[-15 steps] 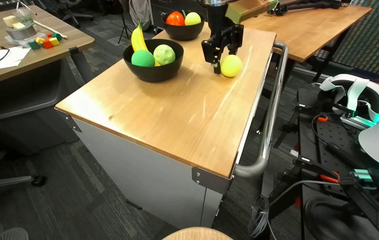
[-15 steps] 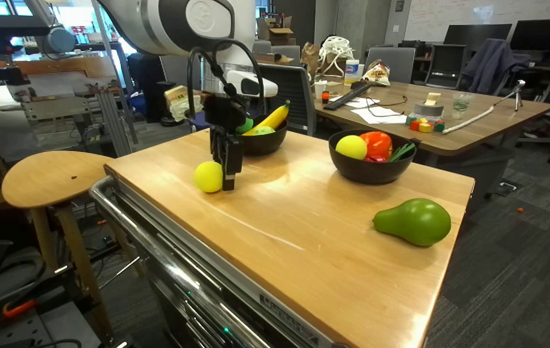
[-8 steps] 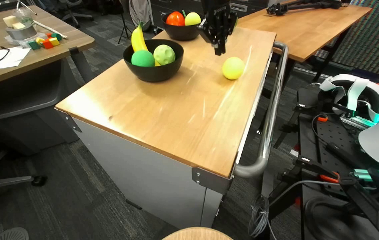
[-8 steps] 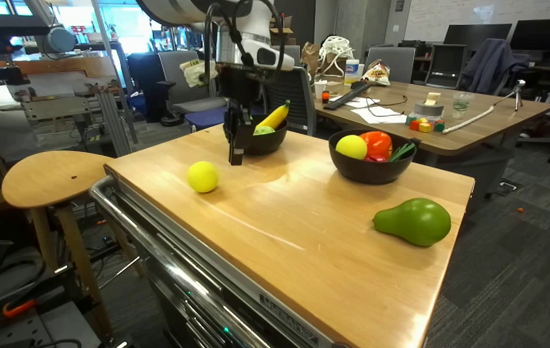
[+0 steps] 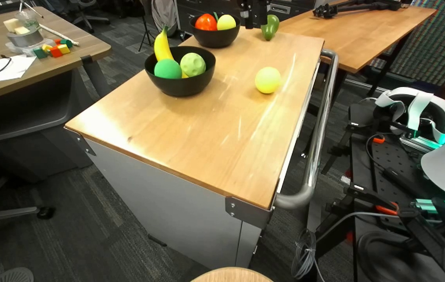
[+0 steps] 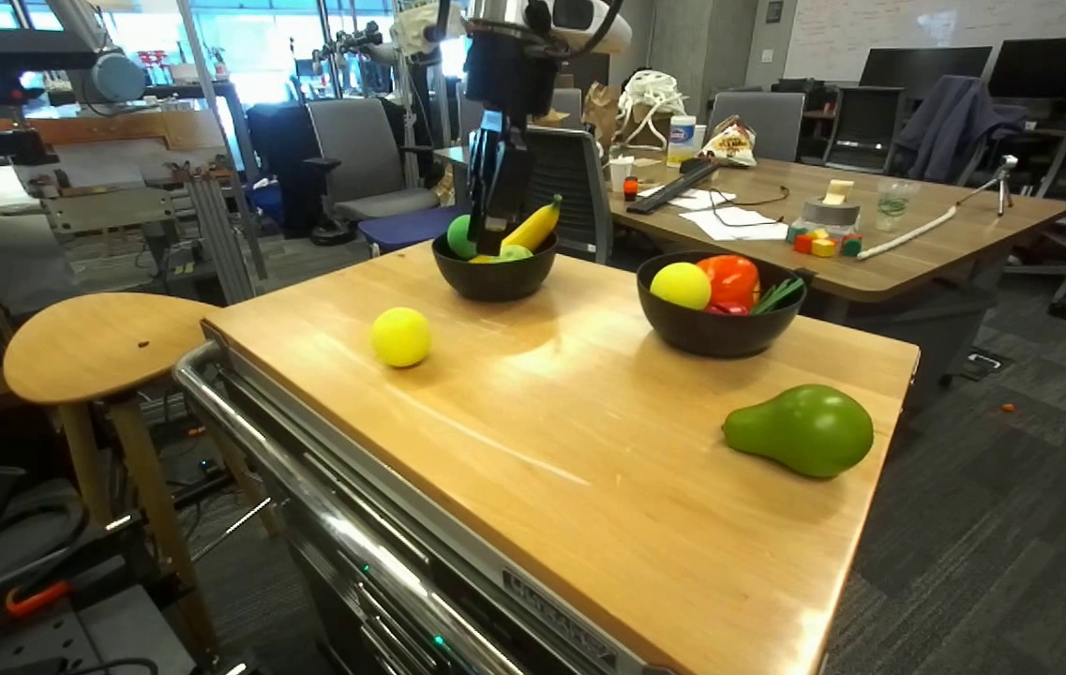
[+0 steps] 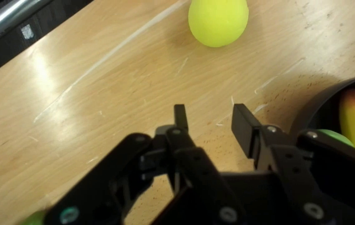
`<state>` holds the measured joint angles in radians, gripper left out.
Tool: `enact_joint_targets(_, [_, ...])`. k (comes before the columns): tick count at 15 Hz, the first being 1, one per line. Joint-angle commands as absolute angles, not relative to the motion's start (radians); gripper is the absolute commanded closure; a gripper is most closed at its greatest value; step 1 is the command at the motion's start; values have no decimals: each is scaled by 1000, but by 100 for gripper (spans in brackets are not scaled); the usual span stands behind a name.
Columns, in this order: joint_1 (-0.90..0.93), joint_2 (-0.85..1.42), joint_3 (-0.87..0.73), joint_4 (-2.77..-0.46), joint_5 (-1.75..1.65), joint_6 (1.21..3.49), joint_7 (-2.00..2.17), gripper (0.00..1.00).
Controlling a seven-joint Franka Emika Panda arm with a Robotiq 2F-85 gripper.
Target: Pick up the fruit toys from the table and put them in the two black bowls.
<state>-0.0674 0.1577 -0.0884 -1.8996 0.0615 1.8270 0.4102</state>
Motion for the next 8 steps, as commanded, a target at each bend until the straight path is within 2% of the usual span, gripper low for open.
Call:
enact_joint_targets(1, [-66,185,-88,-1870,87,1793,405,23])
enact_joint_targets(4, [-55,201,-83,-1898,73,1815,418,2])
enact_joint_targets(8, [-44,227,-79,-1946,80,1855,425,0])
